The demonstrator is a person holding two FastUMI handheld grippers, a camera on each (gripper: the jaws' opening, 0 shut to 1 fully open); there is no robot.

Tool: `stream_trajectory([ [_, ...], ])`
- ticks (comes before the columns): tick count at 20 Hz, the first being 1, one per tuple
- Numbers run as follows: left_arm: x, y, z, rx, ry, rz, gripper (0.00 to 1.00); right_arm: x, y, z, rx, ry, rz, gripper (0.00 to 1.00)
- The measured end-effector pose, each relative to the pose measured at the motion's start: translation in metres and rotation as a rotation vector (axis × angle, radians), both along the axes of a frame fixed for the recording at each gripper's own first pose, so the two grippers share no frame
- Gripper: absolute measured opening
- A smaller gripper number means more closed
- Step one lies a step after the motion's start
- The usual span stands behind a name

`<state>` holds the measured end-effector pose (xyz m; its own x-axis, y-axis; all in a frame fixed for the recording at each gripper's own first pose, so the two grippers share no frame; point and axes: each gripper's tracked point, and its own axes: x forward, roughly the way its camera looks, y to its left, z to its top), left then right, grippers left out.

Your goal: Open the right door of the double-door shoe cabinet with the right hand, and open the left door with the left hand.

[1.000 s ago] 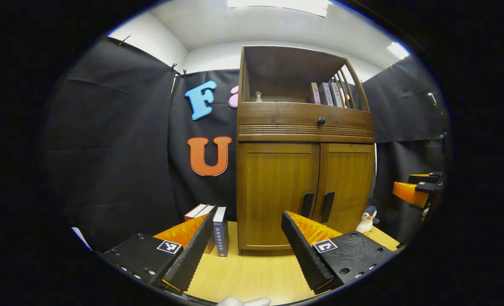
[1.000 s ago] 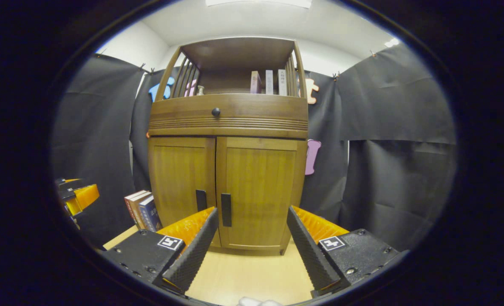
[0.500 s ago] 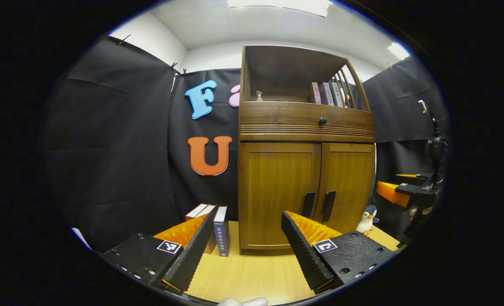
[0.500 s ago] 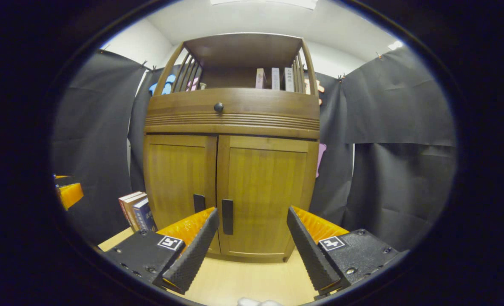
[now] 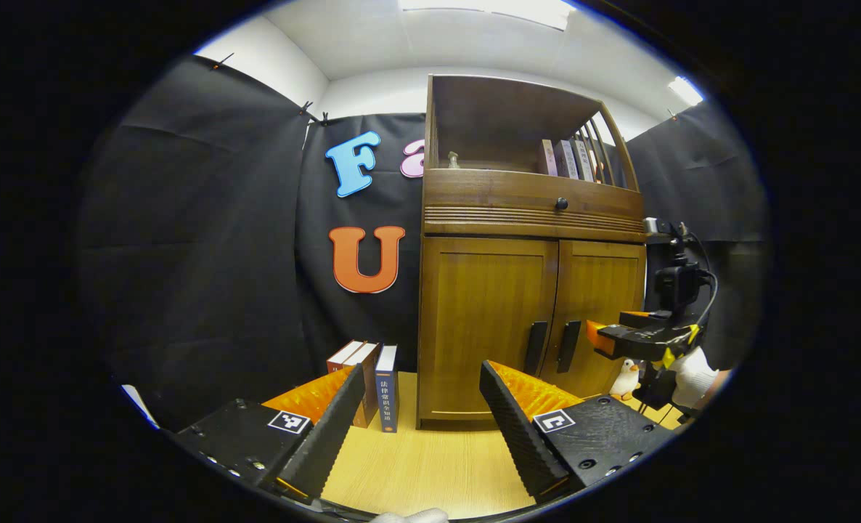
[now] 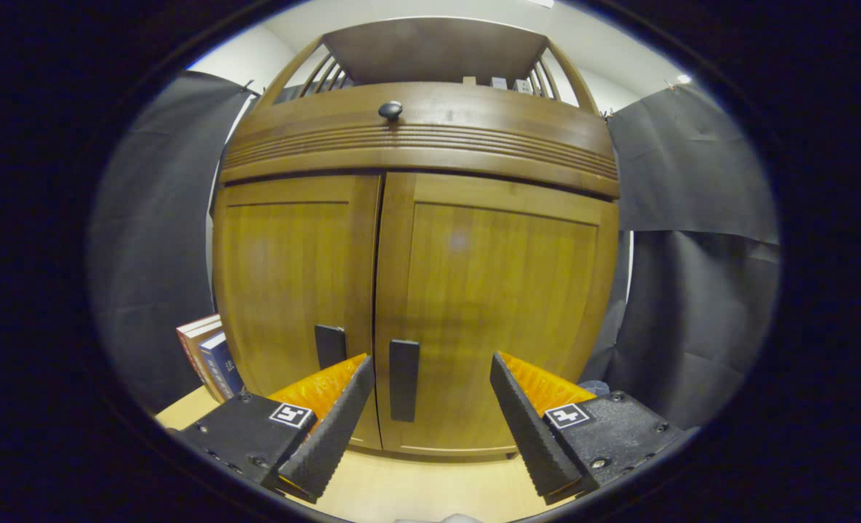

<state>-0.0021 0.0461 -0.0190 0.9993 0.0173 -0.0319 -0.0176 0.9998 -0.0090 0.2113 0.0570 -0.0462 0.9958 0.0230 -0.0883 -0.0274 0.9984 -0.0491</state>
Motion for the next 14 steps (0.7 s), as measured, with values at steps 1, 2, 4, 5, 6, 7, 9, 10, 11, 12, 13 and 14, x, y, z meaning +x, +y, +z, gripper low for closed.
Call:
stream_trajectory([
  [1,-0.003,0.004,0.0,0.005,0.001,0.011,0.96,0.011,0.006,-0.003,-0.003,0.006,0.008,1.0],
  [2,-0.004,0.007,0.001,0.007,0.001,0.021,0.96,0.021,0.01,-0.006,-0.014,0.009,0.011,1.0],
  [4,-0.008,0.012,-0.001,0.009,0.004,0.034,0.96,0.039,0.013,-0.018,-0.023,0.036,0.005,0.94],
  [5,-0.011,0.015,-0.002,0.012,0.008,0.041,0.96,0.045,0.015,-0.022,-0.019,0.05,0.01,0.89],
  [6,-0.014,0.018,-0.003,0.015,0.011,0.051,0.96,0.052,0.015,-0.027,-0.014,0.06,0.009,0.87],
  [7,-0.016,0.021,-0.004,0.017,0.014,0.062,0.96,0.056,0.016,-0.032,-0.008,0.077,0.011,0.81],
  [9,-0.019,0.025,-0.006,0.015,0.016,0.078,0.96,0.065,0.02,-0.042,0.002,0.095,0.02,0.7],
  [10,-0.02,0.026,-0.006,0.014,0.018,0.084,0.96,0.069,0.02,-0.047,0.004,0.113,0.023,0.67],
  [11,-0.023,0.027,-0.006,0.014,0.02,0.089,0.96,0.072,0.022,-0.052,0.011,0.126,0.027,0.58],
  [12,-0.023,0.028,-0.006,0.013,0.02,0.093,0.96,0.074,0.023,-0.056,0.016,0.14,0.026,0.55],
  [13,-0.024,0.028,-0.005,0.012,0.019,0.093,0.96,0.076,0.025,-0.06,0.025,0.15,0.028,0.46],
  [14,-0.024,0.026,-0.004,0.01,0.018,0.094,0.95,0.076,0.025,-0.06,0.033,0.147,0.026,0.41],
])
